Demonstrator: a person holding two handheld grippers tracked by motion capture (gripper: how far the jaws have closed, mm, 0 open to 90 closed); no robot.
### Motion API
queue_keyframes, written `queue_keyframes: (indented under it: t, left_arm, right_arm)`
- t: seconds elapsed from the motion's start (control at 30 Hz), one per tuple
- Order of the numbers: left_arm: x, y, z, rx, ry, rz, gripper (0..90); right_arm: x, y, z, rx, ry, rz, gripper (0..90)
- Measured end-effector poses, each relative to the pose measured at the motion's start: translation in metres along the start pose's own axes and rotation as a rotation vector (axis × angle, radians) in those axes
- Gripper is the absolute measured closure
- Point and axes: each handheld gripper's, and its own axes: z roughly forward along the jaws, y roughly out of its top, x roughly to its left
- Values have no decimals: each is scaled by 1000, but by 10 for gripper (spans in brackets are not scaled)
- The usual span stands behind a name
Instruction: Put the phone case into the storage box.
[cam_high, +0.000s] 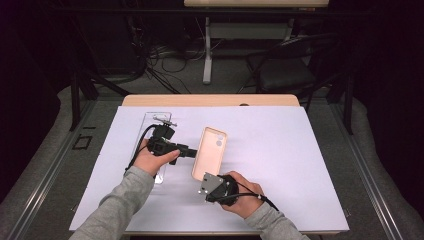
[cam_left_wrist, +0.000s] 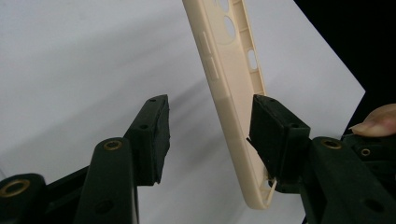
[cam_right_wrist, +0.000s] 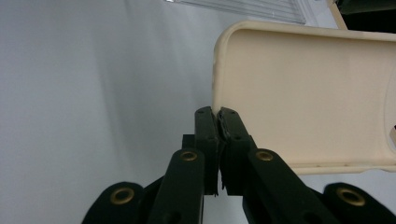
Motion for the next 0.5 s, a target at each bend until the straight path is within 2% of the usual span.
queue_keyframes:
  t: [0.1, 0.23, 0.33, 0.5]
  left_arm:
    - [0, 1, 2, 0, -5, -9, 485]
    - [-1, 2, 7, 8, -8, -9, 534]
    - [-2, 3, 10, 17, -27, -12, 573]
    - [-3, 5, 15, 26, -25, -17, 565]
  right_arm:
    - [0, 0, 0, -1, -1, 1, 878]
    - [1, 1, 0, 1, 0, -2, 878]
    - [1, 1, 0, 1, -2, -6, 878]
    - [1, 1, 0, -6, -4, -7, 878]
